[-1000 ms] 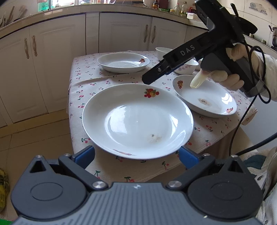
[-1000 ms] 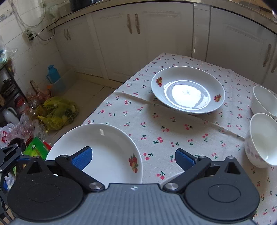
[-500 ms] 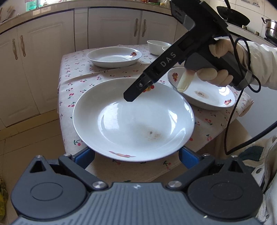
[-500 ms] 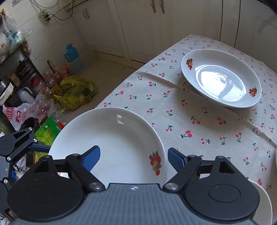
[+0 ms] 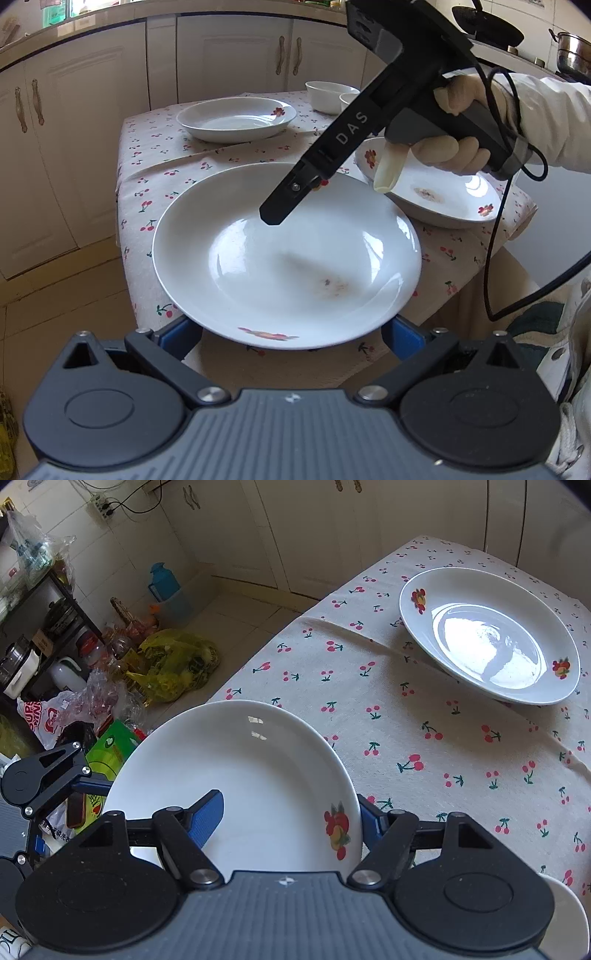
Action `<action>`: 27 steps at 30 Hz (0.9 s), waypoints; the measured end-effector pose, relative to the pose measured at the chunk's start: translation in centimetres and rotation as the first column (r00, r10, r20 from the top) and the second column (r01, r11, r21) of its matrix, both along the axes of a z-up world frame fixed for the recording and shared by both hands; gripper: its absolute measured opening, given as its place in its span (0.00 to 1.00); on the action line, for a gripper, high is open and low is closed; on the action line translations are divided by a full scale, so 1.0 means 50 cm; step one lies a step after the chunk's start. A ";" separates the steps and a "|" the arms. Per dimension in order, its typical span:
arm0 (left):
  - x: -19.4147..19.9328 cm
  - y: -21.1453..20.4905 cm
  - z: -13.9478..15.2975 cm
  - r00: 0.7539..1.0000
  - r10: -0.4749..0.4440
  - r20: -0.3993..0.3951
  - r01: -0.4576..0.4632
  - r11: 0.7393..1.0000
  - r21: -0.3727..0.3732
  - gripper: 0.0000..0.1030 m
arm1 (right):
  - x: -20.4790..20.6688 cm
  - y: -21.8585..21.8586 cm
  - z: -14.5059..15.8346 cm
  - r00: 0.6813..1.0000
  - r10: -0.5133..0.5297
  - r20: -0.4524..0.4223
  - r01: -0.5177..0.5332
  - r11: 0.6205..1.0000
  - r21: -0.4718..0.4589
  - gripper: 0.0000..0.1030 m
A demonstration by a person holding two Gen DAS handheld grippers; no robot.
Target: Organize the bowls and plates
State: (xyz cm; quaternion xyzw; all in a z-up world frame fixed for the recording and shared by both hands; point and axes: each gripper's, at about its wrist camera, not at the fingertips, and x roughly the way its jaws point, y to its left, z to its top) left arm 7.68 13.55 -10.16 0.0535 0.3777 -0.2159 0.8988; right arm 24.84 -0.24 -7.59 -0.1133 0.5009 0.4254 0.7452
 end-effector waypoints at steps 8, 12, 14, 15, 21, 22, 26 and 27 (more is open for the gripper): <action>0.011 -0.004 0.002 1.000 -0.009 -0.014 0.010 1.000 0.015 0.99 | 0.001 -0.003 0.001 1.000 0.005 -0.004 -0.005 1.000 0.006 0.78; 0.018 0.000 0.015 1.000 -0.012 0.001 0.012 1.000 0.013 0.99 | 0.009 -0.006 0.008 1.000 -0.006 0.000 0.006 1.000 0.014 0.78; 0.026 0.001 0.020 1.000 -0.016 0.012 0.016 1.000 0.020 0.99 | 0.018 -0.010 0.014 1.000 -0.014 0.004 0.014 0.999 0.031 0.78; 0.032 0.001 0.023 1.000 -0.020 0.017 0.019 1.000 0.023 0.99 | 0.023 -0.011 0.019 1.000 -0.019 0.006 0.019 0.999 0.033 0.78; 0.083 0.001 0.023 0.999 -0.038 0.039 0.037 0.999 0.021 0.99 | 0.062 -0.014 0.034 0.997 -0.051 0.054 0.049 0.998 0.038 0.78; 0.091 0.000 0.021 0.998 -0.042 0.042 0.042 0.999 0.022 0.99 | 0.070 -0.016 0.035 0.997 -0.061 0.055 0.059 0.998 0.039 0.78; 0.124 -0.002 0.014 0.998 -0.053 0.041 0.053 0.999 0.013 0.99 | 0.099 -0.021 0.032 0.994 -0.094 0.062 0.092 0.995 0.038 0.78; 0.132 -0.002 0.012 0.998 -0.056 0.040 0.056 0.998 0.011 0.99 | 0.105 -0.023 0.030 0.993 -0.099 0.063 0.097 0.995 0.037 0.78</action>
